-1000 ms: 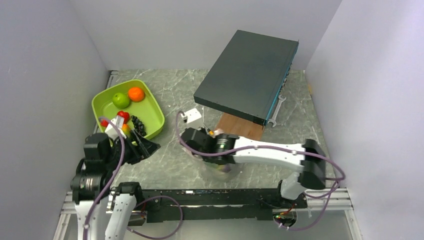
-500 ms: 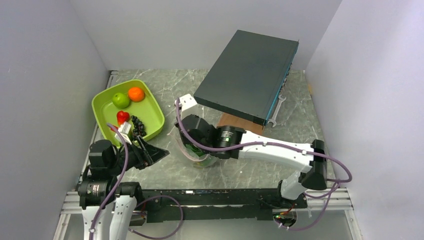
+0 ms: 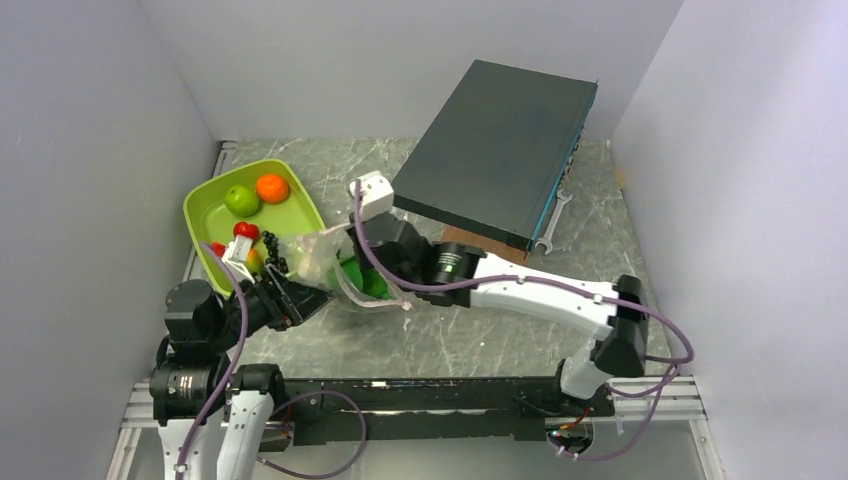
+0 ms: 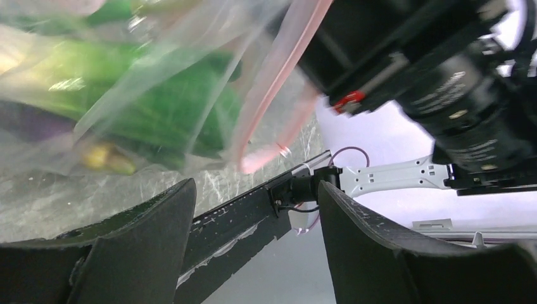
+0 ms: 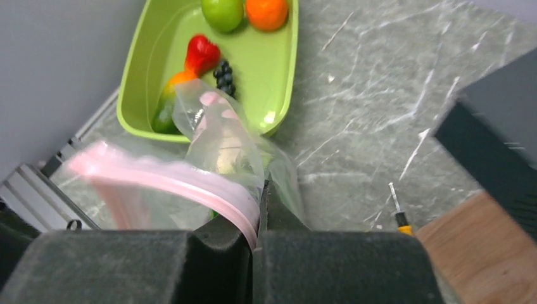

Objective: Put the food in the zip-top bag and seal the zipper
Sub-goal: Adjust the zipper food storage bag at the center of the board.

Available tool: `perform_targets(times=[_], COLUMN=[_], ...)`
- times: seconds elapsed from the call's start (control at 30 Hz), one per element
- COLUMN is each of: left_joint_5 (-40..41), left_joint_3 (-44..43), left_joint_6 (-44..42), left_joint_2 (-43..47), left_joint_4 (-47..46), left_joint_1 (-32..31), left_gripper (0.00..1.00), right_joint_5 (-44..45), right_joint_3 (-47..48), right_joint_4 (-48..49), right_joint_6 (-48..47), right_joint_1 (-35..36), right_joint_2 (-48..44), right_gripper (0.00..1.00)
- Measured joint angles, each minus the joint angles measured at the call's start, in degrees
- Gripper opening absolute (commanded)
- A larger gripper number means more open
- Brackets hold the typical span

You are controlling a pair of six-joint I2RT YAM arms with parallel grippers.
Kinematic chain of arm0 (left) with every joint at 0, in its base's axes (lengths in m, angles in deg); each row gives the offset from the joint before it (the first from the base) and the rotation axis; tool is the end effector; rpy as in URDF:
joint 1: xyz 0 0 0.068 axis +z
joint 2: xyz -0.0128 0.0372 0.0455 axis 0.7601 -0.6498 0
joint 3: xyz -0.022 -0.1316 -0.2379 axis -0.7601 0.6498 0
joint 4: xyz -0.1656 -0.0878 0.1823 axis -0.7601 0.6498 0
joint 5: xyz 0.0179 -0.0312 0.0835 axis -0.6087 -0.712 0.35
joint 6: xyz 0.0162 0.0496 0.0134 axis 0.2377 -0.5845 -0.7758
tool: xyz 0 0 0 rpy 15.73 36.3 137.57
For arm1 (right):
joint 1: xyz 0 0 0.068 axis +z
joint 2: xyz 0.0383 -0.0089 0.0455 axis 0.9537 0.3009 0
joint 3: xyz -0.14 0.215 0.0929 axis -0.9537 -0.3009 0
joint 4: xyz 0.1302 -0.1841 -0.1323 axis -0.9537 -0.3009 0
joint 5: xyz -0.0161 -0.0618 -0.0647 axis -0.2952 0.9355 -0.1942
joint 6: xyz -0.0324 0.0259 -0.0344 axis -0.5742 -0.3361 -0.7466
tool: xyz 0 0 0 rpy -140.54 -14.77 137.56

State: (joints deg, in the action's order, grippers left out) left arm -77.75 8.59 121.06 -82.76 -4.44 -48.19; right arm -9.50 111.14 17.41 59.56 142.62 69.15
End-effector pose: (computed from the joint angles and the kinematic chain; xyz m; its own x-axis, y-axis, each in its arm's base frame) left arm 0.0516 -0.0233 0.3372 -0.6635 -0.5220 -0.5361 0.2489 0.5217 -0.8160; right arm 0.1416 0.3375 0.3882 -0.3261 -0.0371 -0.9446 -0.5641 0.8095 0.1629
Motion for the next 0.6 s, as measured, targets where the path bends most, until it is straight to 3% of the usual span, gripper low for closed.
perform_targets(times=[0.23, 0.6], left_joint_5=[-0.4, 3.5], left_joint_3=[0.1, 0.1], left_joint_6=[-3.6, -9.5], left_joint_2=[-1.4, -3.0], left_joint_4=[0.1, 3.7], left_joint_1=[0.0, 0.0], left_gripper=[0.62, 0.56], right_joint_5=[-3.3, -3.4], right_joint_3=[2.0, 10.5], right_joint_4=[-2.6, -6.9], right_joint_6=[5.6, 10.1], right_joint_1=[1.1, 4.2], right_joint_2=[7.5, 9.5], right_gripper=[0.0, 0.0])
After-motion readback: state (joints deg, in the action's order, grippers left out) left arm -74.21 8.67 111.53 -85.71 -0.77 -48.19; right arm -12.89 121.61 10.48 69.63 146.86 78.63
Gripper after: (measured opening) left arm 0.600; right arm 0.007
